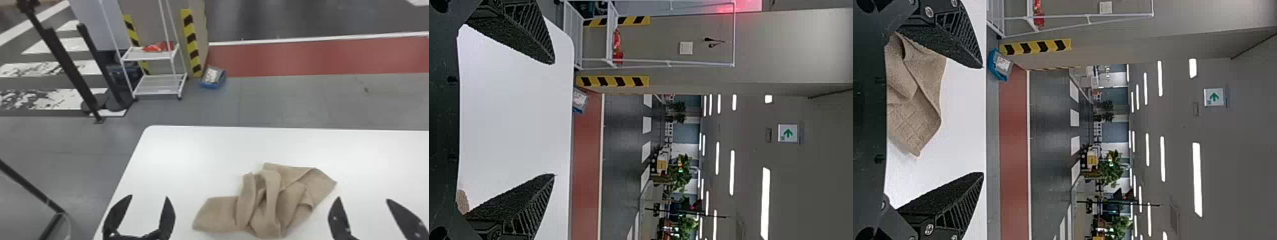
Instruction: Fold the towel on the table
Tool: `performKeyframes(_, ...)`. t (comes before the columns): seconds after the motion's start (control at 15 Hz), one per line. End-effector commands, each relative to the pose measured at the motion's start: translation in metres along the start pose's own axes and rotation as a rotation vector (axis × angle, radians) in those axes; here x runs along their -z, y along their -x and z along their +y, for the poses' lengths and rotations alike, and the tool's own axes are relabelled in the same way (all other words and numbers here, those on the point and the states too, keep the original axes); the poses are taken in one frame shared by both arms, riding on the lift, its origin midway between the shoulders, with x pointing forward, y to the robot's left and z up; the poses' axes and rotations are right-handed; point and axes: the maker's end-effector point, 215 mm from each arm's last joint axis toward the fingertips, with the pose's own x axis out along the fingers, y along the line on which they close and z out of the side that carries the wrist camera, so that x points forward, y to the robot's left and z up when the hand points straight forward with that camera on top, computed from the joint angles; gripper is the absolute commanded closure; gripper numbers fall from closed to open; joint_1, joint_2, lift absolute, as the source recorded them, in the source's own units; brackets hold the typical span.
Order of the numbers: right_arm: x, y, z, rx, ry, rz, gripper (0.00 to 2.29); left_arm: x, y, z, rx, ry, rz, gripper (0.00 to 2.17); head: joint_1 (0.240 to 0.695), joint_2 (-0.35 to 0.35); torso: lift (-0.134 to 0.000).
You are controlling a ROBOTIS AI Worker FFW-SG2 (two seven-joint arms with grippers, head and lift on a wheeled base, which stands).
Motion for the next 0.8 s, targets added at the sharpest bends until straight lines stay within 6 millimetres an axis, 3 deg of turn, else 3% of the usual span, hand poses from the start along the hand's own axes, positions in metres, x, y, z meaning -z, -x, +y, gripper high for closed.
performKeyframes(0.0, 0.001, -0.001, 0.001, -0.001, -0.001, 0.001, 0.12, 0.001, 0.0, 0.0, 0.001, -0.001, 0.001, 0.06, 0.695, 0.176, 0.0)
performKeyframes(0.73, 0.01, -0.011, 0.008, -0.014, 0.002, 0.024, 0.12, 0.002, -0.001, 0.001, 0.004, -0.01, 0.006, 0.07, 0.695, 0.188, 0.0)
